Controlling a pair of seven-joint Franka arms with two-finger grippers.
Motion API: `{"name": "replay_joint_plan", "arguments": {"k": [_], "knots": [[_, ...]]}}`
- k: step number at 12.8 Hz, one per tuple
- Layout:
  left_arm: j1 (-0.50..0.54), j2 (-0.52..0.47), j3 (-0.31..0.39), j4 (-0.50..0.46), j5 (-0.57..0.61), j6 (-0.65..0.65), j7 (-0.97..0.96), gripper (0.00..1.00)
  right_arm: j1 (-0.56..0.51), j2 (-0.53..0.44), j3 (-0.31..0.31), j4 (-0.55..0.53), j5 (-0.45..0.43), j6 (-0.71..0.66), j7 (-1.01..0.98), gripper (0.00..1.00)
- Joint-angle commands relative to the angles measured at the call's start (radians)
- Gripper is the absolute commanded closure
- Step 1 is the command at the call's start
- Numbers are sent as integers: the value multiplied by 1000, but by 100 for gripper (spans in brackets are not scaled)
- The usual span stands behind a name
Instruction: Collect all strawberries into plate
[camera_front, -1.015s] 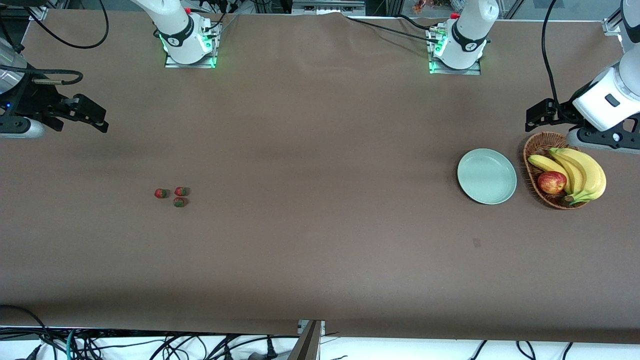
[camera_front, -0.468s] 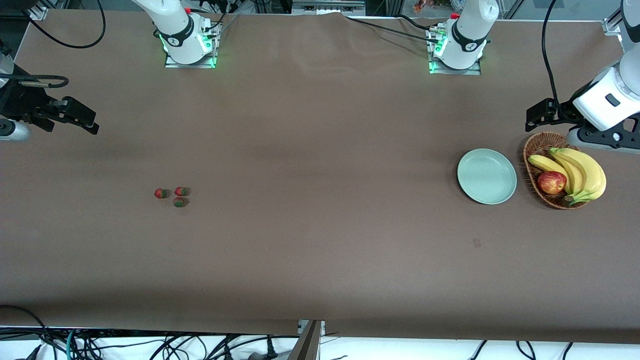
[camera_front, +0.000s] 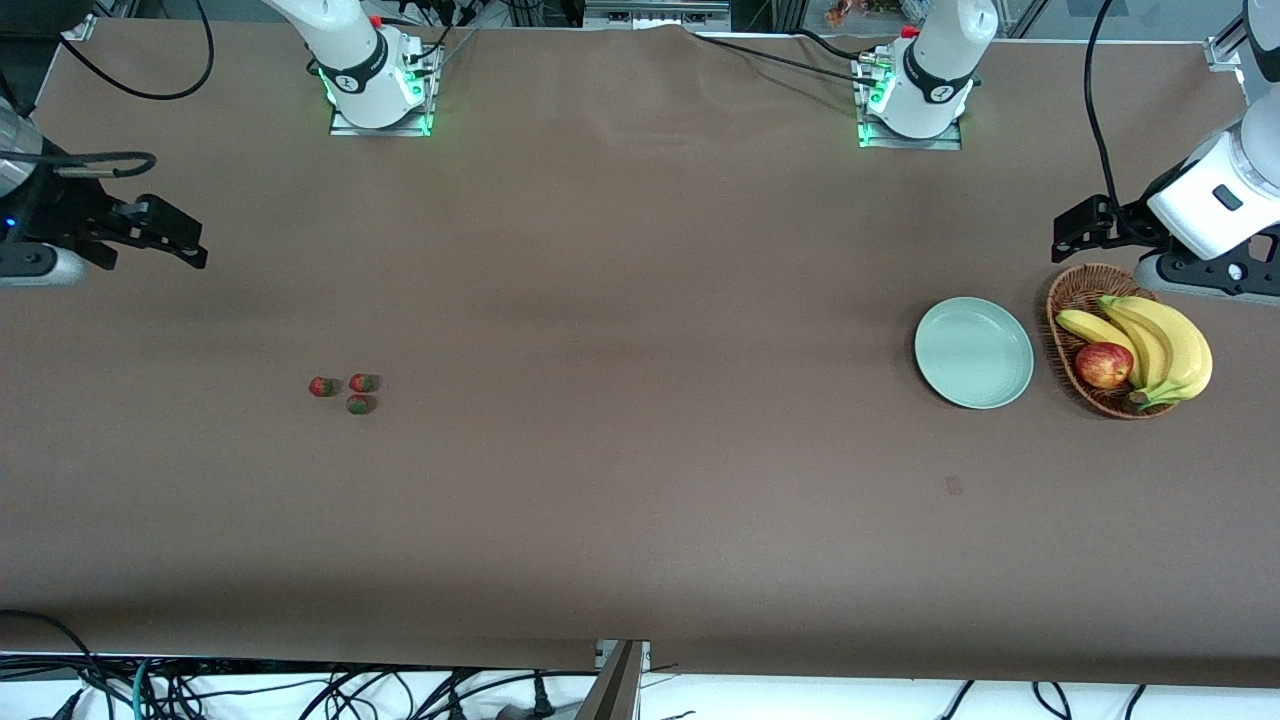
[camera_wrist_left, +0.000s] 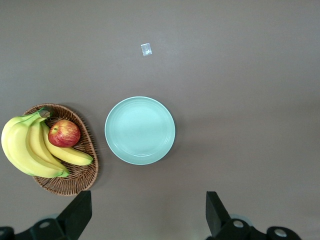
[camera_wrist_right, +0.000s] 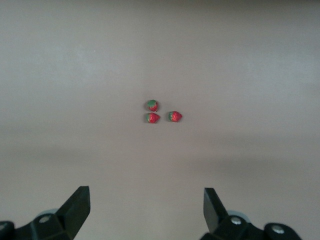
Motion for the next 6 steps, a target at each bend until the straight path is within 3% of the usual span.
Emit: {"name": "replay_joint_plan", "arguments": {"k": [1, 3, 6], "knots": [[-4, -18, 4, -6, -5, -1, 6, 0, -2, 76, 10, 0, -1, -6, -32, 0], [-4, -18, 4, -6, -5, -1, 6, 0, 12, 169, 15, -7, 5, 33, -32, 0], [-5, -18, 4, -6, -5, -1, 6, 0, 6, 267, 15, -151, 10, 308, -84, 0]]}}
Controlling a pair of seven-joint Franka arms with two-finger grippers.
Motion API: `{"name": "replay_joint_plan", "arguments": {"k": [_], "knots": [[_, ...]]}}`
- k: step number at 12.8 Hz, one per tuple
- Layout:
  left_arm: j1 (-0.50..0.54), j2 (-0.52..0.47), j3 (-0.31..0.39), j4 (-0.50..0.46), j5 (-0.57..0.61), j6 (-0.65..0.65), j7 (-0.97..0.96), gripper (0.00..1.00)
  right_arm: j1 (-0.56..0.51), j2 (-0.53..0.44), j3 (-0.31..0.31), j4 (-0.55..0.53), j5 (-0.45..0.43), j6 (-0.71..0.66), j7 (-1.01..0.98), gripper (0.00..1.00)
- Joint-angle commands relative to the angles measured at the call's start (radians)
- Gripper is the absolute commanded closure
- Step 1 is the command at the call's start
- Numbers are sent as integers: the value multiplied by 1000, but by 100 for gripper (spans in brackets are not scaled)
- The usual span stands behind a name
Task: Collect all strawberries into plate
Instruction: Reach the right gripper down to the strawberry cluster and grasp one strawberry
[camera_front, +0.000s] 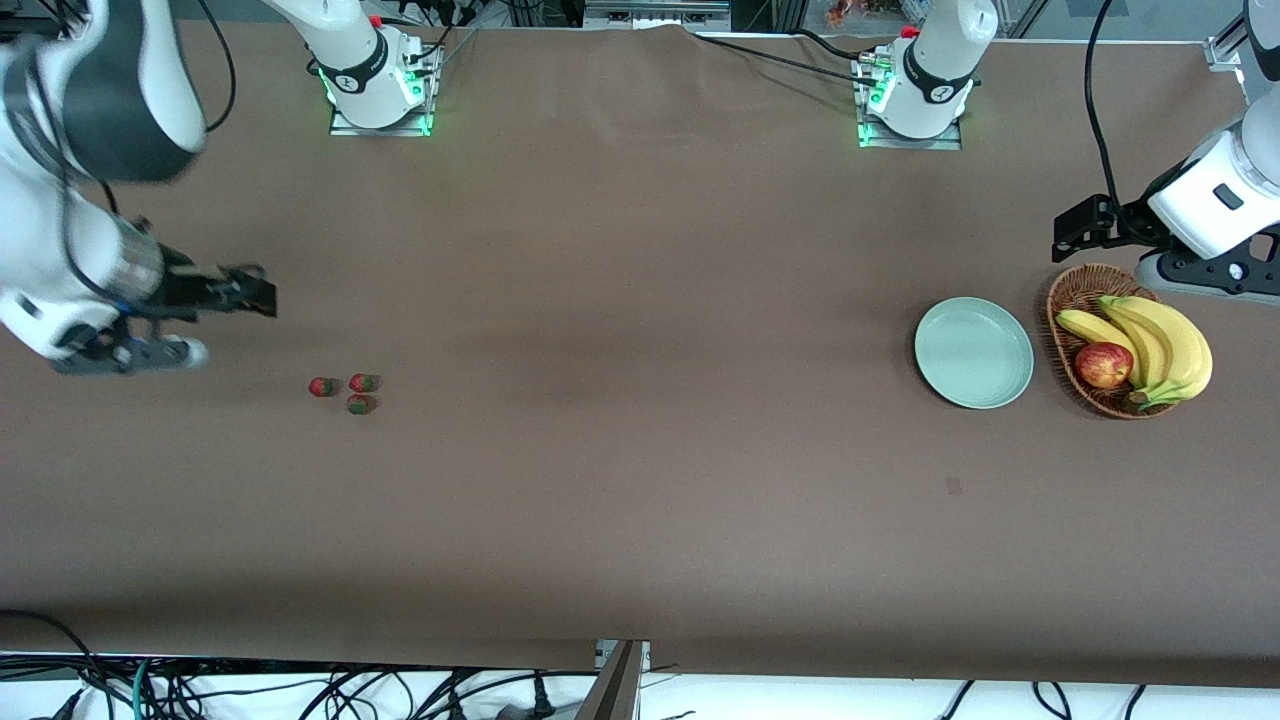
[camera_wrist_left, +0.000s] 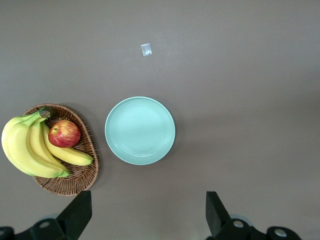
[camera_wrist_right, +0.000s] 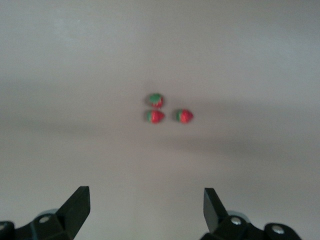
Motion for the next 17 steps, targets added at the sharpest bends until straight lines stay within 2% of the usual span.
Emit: {"name": "replay_joint_plan", "arguments": {"k": [1, 3, 6, 8, 14, 17], "knots": [[-5, -17, 4, -7, -5, -1, 6, 0, -18, 80, -3, -134, 9, 260, -80, 0], [-5, -17, 4, -7, -5, -1, 6, 0, -50, 166, -1, -159, 12, 396, -118, 0], [-5, -17, 4, -7, -5, -1, 6, 0, -59, 255, -3, -139, 98, 459, -146, 1], [-5, -17, 4, -7, -5, 1, 6, 0, -58, 297, -1, -137, 99, 512, -152, 3], [-5, -17, 4, -7, -5, 1, 6, 0, -44, 337, 16, -153, 141, 536, -152, 6], [-5, -17, 4, -5, -5, 1, 6, 0, -44, 343, 19, -177, 141, 537, -152, 19]]}}
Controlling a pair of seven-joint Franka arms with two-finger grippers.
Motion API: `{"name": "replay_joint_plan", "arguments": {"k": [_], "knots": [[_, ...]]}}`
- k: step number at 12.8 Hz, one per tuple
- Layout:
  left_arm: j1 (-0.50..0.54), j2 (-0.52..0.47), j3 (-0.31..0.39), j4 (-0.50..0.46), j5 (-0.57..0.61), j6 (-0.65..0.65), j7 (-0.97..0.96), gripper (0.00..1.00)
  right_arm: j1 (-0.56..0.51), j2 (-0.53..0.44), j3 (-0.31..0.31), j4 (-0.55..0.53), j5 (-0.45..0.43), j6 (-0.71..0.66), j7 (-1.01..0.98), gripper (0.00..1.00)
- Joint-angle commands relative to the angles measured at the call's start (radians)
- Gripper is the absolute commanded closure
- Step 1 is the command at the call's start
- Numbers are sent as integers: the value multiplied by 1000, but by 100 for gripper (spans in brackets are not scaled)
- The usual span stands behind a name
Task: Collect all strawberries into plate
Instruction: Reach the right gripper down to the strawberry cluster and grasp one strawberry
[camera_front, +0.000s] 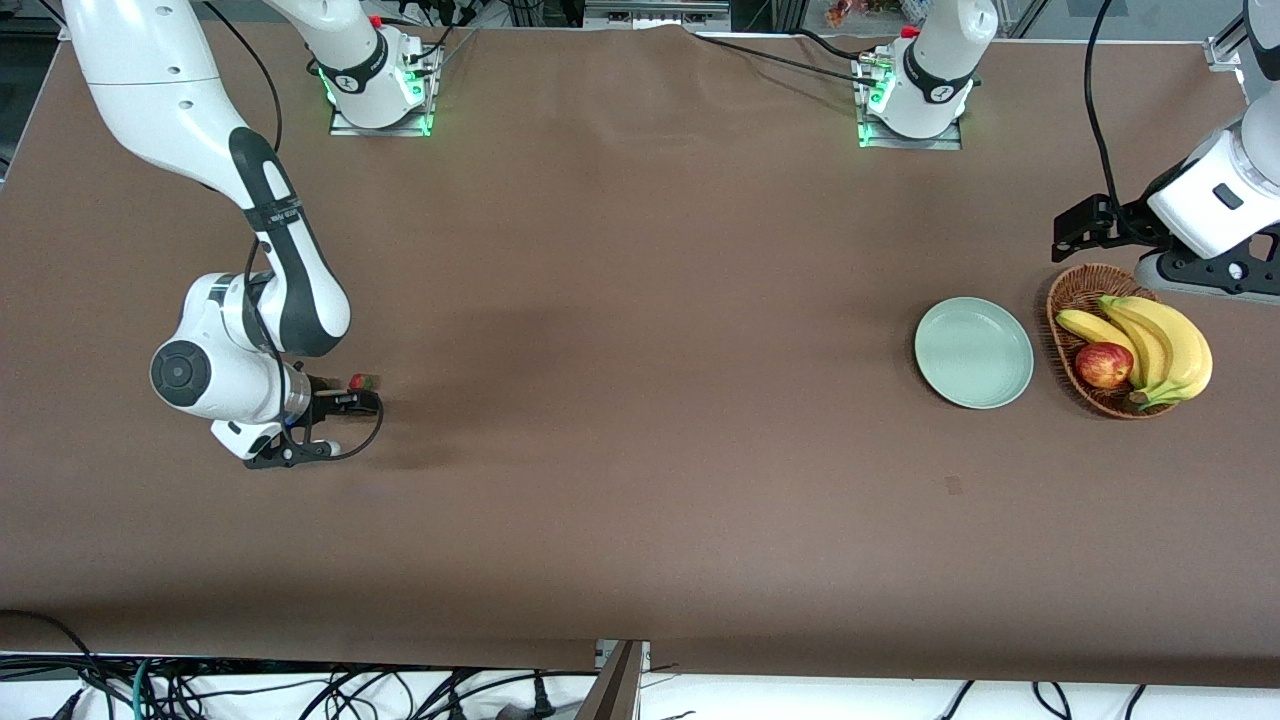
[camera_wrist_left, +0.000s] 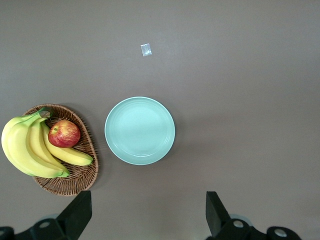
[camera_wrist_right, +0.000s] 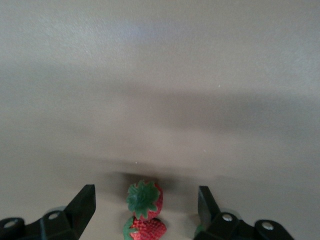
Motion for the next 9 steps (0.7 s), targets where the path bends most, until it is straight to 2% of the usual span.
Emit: {"name": "replay_joint_plan", "arguments": {"k": [1, 4, 8, 9], "knots": [[-5, -17, 5, -5, -5, 1, 6, 0, -2, 1, 2, -32, 19, 6, -22, 25], [-5, -17, 3, -5, -5, 2, 6, 0, -3, -8, 6, -58, 19, 0, -22, 42], [-5, -14, 5, -5, -5, 2, 6, 0, -2, -8, 8, -49, 19, -2, -21, 71], [-5, -14, 5, -5, -5, 2, 6, 0, -2, -10, 8, -38, 19, -5, -13, 75]]}}
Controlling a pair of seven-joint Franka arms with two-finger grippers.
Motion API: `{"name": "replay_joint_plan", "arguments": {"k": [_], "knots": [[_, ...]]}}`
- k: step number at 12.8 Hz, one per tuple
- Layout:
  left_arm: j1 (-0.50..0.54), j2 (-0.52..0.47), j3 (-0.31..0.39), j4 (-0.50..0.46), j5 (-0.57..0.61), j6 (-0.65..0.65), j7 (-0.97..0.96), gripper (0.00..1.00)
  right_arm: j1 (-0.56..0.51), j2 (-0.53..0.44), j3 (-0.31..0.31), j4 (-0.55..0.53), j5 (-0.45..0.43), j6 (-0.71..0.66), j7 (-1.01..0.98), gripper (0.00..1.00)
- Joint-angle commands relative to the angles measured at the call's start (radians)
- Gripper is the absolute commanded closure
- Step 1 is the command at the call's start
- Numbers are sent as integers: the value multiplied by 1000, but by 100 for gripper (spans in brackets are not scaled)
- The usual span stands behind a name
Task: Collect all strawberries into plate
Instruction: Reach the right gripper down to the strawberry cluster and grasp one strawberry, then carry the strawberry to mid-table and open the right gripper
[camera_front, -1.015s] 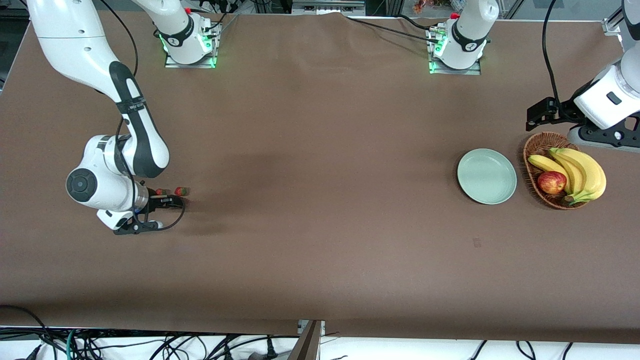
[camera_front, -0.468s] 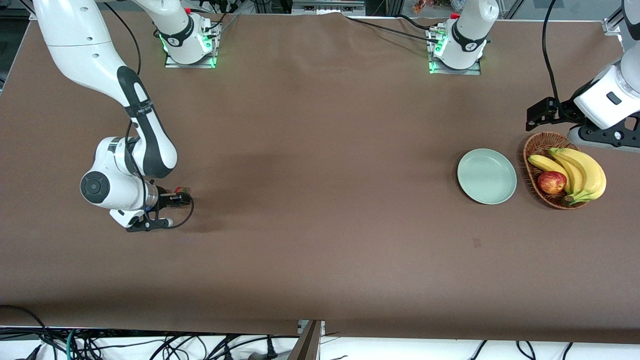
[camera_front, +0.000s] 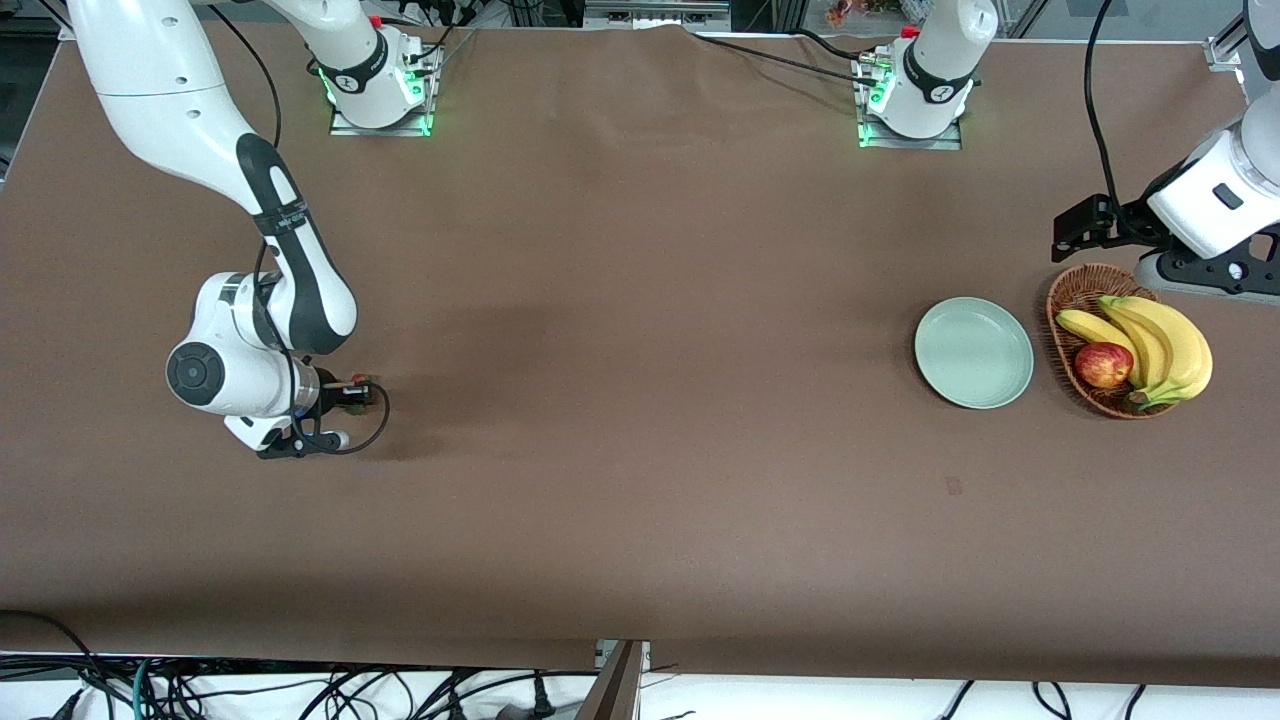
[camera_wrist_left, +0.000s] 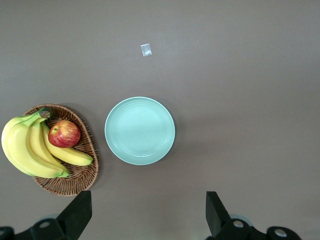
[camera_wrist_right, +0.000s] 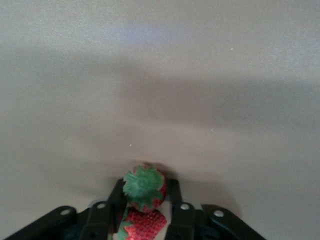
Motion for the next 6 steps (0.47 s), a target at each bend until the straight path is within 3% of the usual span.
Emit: {"name": "replay_joint_plan", "arguments": {"k": [1, 4, 6], "knots": [[-3, -13, 5, -5, -5, 2, 6, 0, 1, -23, 20, 14, 16, -18, -5, 75], [-3, -11, 5, -7, -3, 4, 0, 0, 25, -36, 71, 135, 15, -134, 88, 75], [-3, -12, 5, -11, -3, 2, -2, 0, 97, -24, 97, 235, 15, -180, 235, 75]]}}
